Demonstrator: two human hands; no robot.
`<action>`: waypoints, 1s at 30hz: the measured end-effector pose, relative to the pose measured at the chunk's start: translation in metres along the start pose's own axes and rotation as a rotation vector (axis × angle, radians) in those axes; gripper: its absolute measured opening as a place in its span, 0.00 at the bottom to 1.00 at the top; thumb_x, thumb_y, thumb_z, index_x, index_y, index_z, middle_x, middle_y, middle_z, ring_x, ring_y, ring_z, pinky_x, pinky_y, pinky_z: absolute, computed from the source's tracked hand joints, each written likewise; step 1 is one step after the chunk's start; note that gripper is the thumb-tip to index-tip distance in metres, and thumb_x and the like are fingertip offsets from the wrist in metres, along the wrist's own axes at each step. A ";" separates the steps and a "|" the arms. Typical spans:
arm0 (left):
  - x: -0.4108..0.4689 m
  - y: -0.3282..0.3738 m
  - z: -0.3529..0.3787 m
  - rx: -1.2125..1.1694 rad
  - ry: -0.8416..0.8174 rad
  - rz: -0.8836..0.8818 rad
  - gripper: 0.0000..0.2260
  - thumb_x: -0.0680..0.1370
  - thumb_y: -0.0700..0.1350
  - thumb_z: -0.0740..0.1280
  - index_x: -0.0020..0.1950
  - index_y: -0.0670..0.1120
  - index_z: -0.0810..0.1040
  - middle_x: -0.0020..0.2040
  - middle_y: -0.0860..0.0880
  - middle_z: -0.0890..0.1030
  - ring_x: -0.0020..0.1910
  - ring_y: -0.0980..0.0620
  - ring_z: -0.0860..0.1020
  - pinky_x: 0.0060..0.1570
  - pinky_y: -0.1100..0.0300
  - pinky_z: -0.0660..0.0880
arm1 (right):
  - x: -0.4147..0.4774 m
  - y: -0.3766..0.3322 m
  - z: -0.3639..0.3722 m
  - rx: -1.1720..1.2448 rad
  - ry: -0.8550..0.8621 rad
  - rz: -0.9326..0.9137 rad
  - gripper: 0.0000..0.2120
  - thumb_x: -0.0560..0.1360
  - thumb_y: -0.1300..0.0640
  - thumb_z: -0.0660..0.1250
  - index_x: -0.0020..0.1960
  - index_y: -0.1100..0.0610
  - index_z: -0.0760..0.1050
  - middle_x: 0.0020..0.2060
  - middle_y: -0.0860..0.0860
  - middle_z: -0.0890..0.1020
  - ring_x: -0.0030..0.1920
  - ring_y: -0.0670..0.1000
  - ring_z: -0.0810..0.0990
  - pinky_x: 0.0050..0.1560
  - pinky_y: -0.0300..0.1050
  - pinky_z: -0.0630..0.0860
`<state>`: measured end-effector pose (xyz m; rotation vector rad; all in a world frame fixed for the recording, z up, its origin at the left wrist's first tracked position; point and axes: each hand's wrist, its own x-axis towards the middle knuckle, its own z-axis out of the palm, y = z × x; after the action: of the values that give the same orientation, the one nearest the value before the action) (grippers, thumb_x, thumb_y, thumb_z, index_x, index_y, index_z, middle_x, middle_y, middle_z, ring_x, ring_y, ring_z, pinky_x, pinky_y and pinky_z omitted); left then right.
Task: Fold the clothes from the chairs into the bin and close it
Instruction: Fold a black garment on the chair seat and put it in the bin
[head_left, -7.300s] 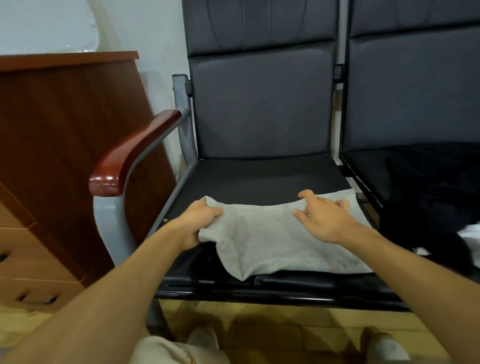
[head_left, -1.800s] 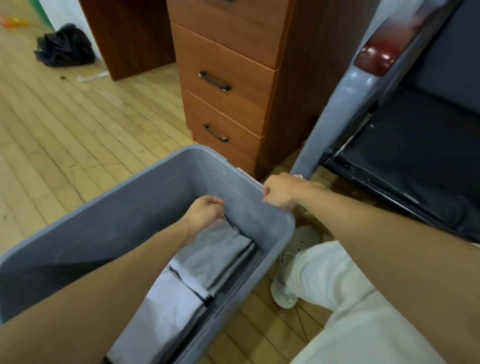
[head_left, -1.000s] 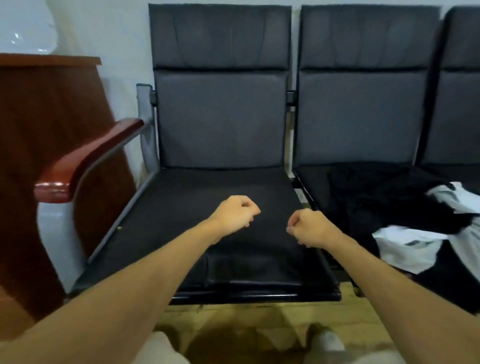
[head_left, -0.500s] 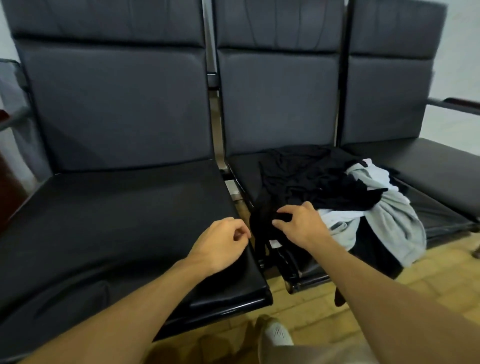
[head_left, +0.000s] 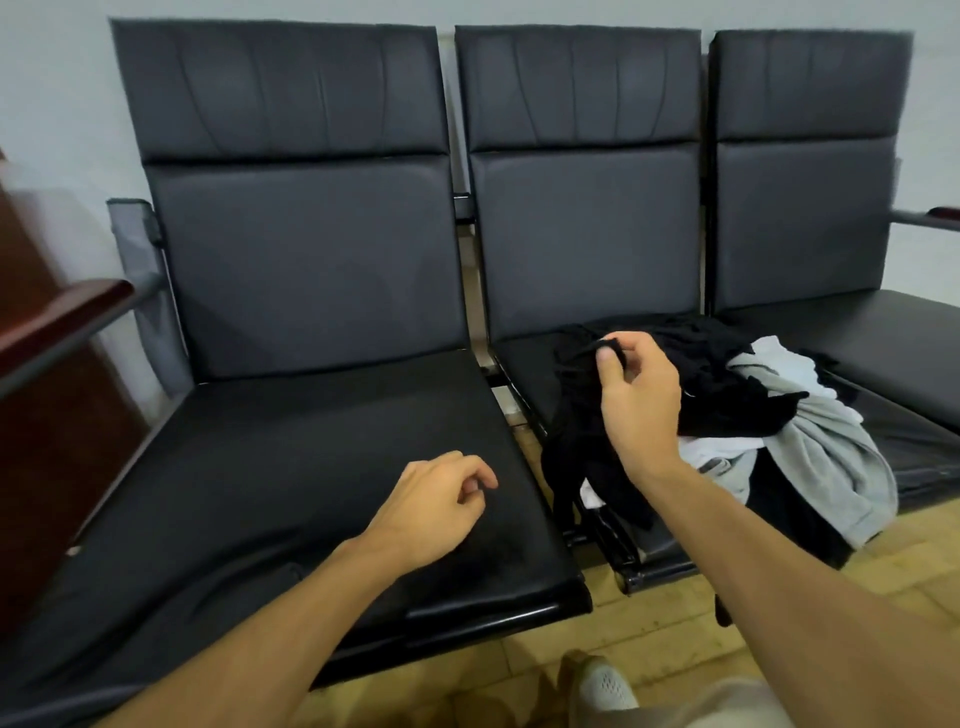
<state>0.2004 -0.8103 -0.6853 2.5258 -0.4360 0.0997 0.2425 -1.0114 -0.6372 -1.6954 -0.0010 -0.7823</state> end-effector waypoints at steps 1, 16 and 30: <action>-0.004 -0.001 -0.004 -0.084 0.015 -0.028 0.10 0.79 0.41 0.64 0.56 0.55 0.77 0.45 0.55 0.76 0.46 0.57 0.76 0.52 0.61 0.75 | -0.003 -0.009 0.003 0.069 -0.040 -0.010 0.06 0.78 0.62 0.64 0.48 0.53 0.76 0.39 0.44 0.79 0.40 0.38 0.77 0.44 0.29 0.70; -0.057 -0.032 -0.061 -0.680 0.147 -0.111 0.15 0.78 0.43 0.68 0.63 0.57 0.76 0.59 0.61 0.80 0.62 0.64 0.75 0.62 0.62 0.70 | -0.065 -0.083 0.085 0.485 -0.865 0.279 0.19 0.75 0.74 0.50 0.44 0.59 0.77 0.29 0.55 0.70 0.20 0.46 0.60 0.23 0.38 0.53; -0.080 -0.065 -0.101 -1.206 0.513 -0.371 0.10 0.84 0.41 0.53 0.54 0.42 0.73 0.53 0.43 0.82 0.53 0.47 0.82 0.50 0.54 0.78 | -0.075 -0.070 0.124 0.262 -0.705 0.428 0.08 0.81 0.59 0.59 0.56 0.57 0.76 0.42 0.51 0.80 0.28 0.49 0.76 0.22 0.39 0.66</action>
<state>0.1482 -0.6810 -0.6477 1.2783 0.1764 0.2434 0.2174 -0.8533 -0.6218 -1.5627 -0.2111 0.1491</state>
